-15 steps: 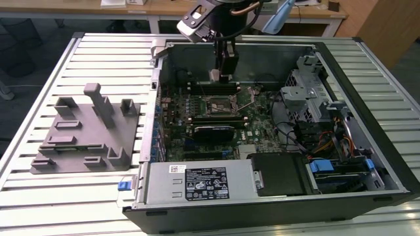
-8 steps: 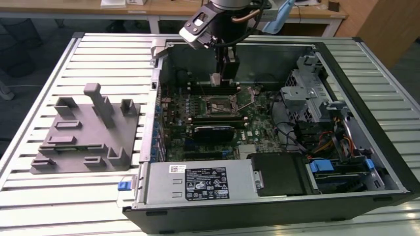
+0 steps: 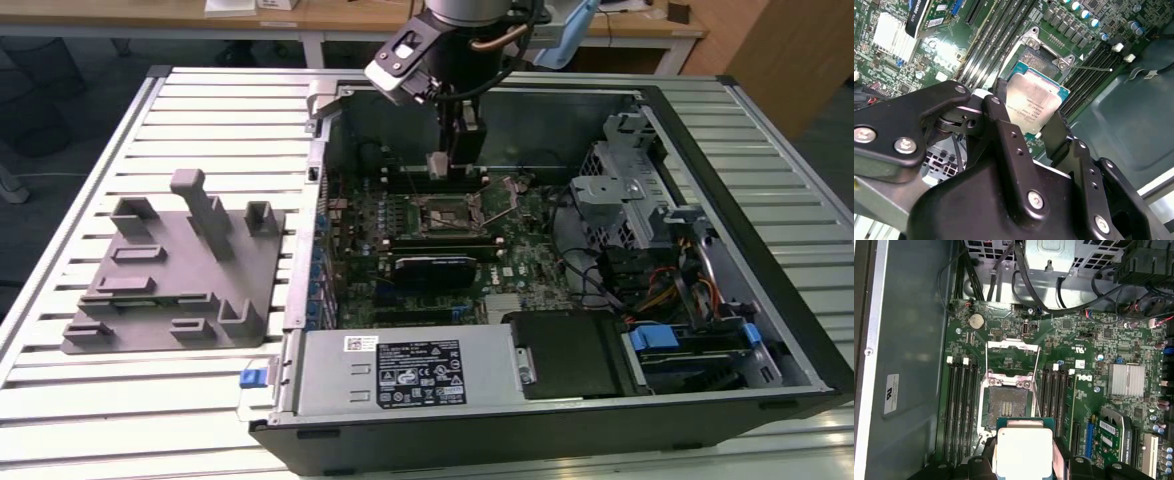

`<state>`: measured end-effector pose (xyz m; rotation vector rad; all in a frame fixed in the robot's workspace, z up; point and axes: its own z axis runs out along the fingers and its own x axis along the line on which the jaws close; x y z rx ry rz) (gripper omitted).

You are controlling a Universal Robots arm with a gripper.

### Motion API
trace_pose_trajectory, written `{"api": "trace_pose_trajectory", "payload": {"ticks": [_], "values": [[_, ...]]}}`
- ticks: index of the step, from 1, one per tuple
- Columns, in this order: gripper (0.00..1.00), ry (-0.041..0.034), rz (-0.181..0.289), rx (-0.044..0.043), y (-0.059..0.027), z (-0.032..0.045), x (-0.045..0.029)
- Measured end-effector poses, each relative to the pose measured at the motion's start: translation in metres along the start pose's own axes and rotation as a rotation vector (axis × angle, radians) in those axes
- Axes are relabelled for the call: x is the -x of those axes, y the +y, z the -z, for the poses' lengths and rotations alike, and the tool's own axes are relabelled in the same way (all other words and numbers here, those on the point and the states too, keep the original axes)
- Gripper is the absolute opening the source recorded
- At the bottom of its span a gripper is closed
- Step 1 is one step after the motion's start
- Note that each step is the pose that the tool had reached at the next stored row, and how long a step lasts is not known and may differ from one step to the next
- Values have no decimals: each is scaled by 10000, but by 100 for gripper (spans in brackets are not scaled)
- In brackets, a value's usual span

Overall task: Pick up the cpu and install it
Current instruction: 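Place the cpu into insertion slot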

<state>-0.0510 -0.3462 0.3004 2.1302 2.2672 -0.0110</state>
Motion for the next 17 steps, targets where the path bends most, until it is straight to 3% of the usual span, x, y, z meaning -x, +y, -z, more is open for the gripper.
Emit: {"api": "trace_pose_trajectory", "payload": {"ticks": [17], "values": [[53,0,0,0,2,-110,-16]]}}
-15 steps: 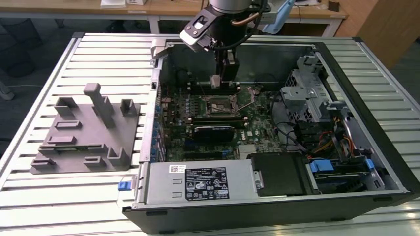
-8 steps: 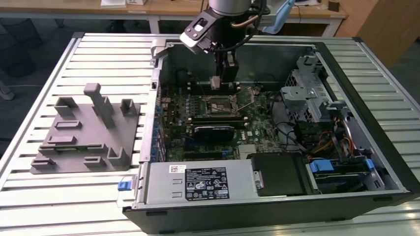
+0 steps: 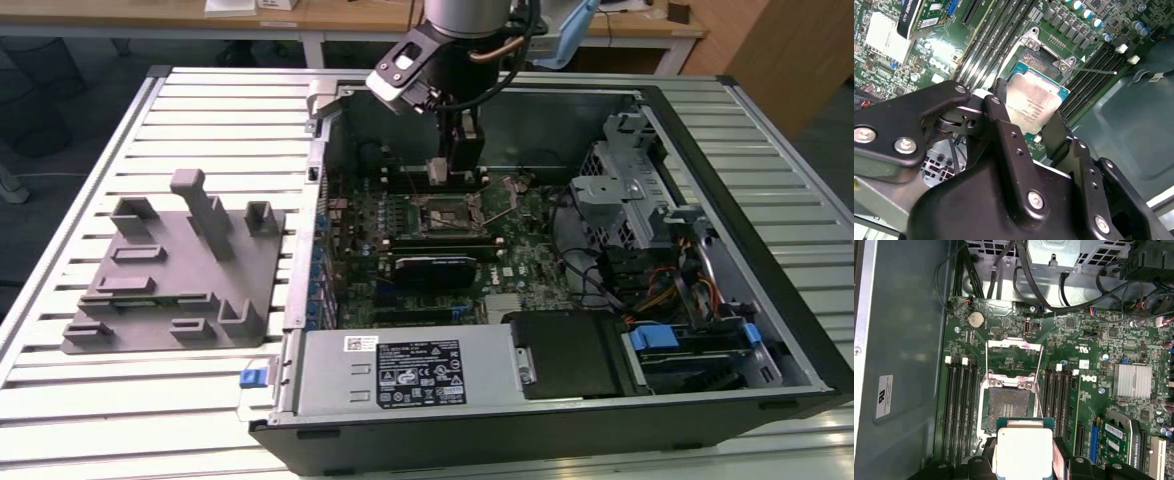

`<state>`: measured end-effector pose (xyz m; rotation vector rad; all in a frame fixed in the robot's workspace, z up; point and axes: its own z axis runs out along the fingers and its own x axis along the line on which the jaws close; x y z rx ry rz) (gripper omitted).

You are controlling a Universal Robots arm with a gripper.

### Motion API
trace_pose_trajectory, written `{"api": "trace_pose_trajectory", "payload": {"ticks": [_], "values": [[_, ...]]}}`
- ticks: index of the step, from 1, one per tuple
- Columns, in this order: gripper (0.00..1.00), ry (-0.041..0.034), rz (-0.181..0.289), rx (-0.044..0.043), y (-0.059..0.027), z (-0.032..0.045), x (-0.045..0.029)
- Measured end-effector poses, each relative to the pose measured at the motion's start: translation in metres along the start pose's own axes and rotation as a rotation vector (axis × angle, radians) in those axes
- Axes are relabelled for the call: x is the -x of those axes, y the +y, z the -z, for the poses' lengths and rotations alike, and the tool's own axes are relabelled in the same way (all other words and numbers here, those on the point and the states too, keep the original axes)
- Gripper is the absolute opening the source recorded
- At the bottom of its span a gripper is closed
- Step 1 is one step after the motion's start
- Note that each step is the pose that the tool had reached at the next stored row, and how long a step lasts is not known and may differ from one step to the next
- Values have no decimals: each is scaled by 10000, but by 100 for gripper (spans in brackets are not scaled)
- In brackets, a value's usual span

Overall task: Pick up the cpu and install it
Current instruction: 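Place the cpu into insertion slot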

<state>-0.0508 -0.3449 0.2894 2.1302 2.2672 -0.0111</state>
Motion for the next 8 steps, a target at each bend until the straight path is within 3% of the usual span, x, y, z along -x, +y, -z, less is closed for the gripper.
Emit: {"api": "trace_pose_trajectory", "payload": {"ticks": [8], "values": [[53,1,-1,0,-1,-4,0]]}}
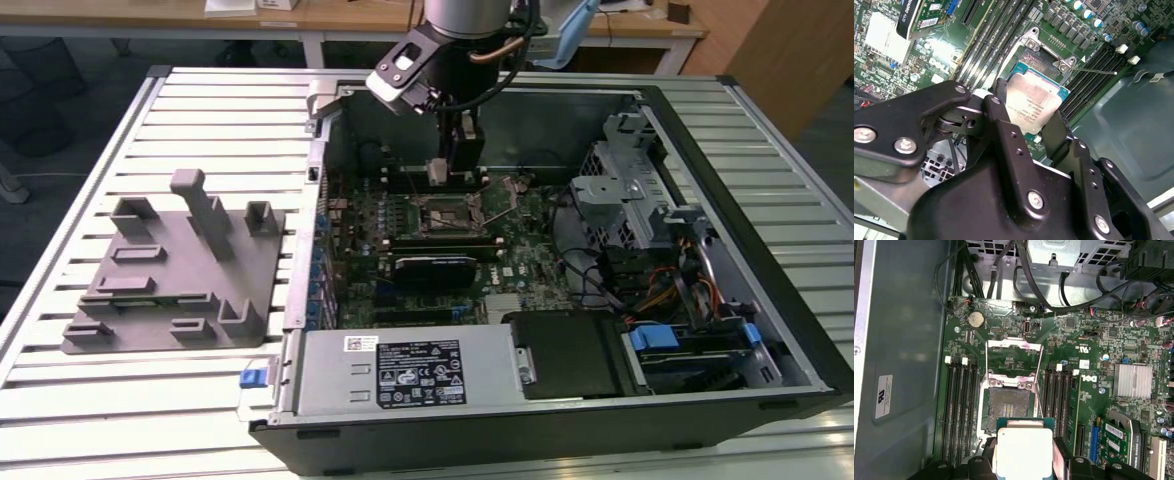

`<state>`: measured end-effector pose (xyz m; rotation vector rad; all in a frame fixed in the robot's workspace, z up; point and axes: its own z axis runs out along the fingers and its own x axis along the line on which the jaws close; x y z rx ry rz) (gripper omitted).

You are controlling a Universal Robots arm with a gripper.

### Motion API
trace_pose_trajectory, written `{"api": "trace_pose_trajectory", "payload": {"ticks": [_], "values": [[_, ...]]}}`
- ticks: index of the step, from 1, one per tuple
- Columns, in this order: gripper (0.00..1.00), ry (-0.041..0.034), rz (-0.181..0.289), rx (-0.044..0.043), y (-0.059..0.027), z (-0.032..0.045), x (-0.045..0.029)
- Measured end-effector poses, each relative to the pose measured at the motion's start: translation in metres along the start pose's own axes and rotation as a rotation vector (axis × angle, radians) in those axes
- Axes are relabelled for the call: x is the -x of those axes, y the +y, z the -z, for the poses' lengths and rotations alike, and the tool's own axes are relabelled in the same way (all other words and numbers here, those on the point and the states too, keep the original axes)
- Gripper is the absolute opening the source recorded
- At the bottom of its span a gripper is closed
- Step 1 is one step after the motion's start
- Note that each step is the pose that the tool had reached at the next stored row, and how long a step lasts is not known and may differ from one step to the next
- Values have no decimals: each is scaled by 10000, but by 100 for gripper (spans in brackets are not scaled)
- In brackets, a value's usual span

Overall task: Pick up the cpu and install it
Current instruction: 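Place the cpu into insertion slot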

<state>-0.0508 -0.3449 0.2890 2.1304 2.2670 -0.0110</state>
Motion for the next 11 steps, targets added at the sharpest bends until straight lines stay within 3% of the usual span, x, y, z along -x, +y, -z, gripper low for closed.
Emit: {"api": "trace_pose_trajectory", "payload": {"ticks": [6,11], "values": [[53,0,-1,0,5,-14,-23],[53,1,0,2,24,-71,-58]]}}
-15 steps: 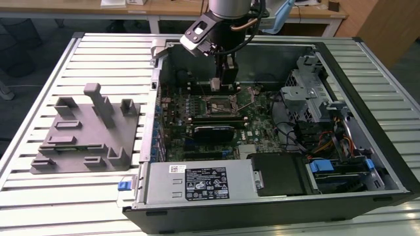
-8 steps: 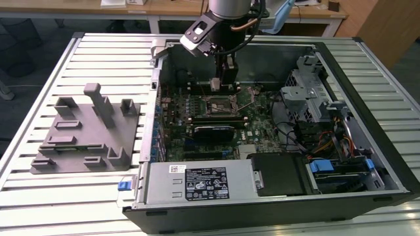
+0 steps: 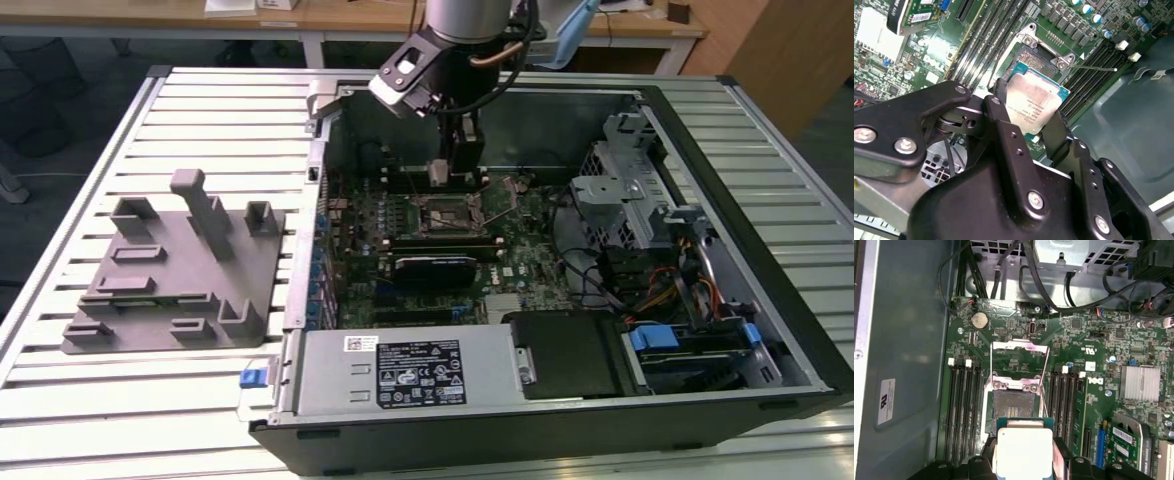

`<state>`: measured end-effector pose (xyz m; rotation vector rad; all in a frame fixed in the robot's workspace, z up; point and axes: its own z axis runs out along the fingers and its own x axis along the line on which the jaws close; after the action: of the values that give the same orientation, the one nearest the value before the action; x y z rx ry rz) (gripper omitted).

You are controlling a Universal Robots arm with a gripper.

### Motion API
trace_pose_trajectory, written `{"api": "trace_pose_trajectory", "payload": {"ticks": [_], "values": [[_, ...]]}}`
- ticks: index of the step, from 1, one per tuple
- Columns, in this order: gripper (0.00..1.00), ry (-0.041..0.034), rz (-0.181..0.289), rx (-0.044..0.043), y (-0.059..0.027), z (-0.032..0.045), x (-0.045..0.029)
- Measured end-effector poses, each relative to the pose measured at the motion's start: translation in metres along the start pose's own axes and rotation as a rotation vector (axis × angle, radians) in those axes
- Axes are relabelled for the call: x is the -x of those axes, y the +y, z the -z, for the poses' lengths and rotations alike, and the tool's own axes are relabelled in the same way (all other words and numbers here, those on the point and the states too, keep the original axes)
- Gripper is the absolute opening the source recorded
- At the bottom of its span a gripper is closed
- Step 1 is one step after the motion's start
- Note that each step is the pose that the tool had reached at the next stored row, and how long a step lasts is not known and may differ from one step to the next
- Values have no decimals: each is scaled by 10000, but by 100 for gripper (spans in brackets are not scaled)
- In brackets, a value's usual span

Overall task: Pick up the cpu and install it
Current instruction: 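Place the cpu into insertion slot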

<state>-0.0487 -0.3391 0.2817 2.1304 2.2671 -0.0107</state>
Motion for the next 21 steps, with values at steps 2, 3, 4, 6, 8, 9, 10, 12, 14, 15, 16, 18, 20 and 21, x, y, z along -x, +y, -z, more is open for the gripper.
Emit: {"api": "trace_pose_trajectory", "payload": {"ticks": [2,3,4,6,8,9,10,12,14,15,16,18,20,21], "values": [[53,-1,-1,-1,4,-32,-3],[53,-1,0,-1,5,-44,-3],[53,-1,-1,-1,5,-53,-3],[53,-1,0,-1,5,-68,-4],[53,-2,0,-2,5,-78,-4],[53,-1,0,-1,5,-83,-4],[53,-1,0,-1,5,-86,-4],[53,-2,0,-2,5,-92,-4],[53,-2,0,-2,5,-98,-4],[53,-2,0,-2,5,-101,-4],[53,-2,0,-1,5,-104,-5],[53,-2,0,-2,5,-110,-5],[53,-1,0,-1,5,-116,-5],[53,-2,0,-1,5,-119,-5]]}}
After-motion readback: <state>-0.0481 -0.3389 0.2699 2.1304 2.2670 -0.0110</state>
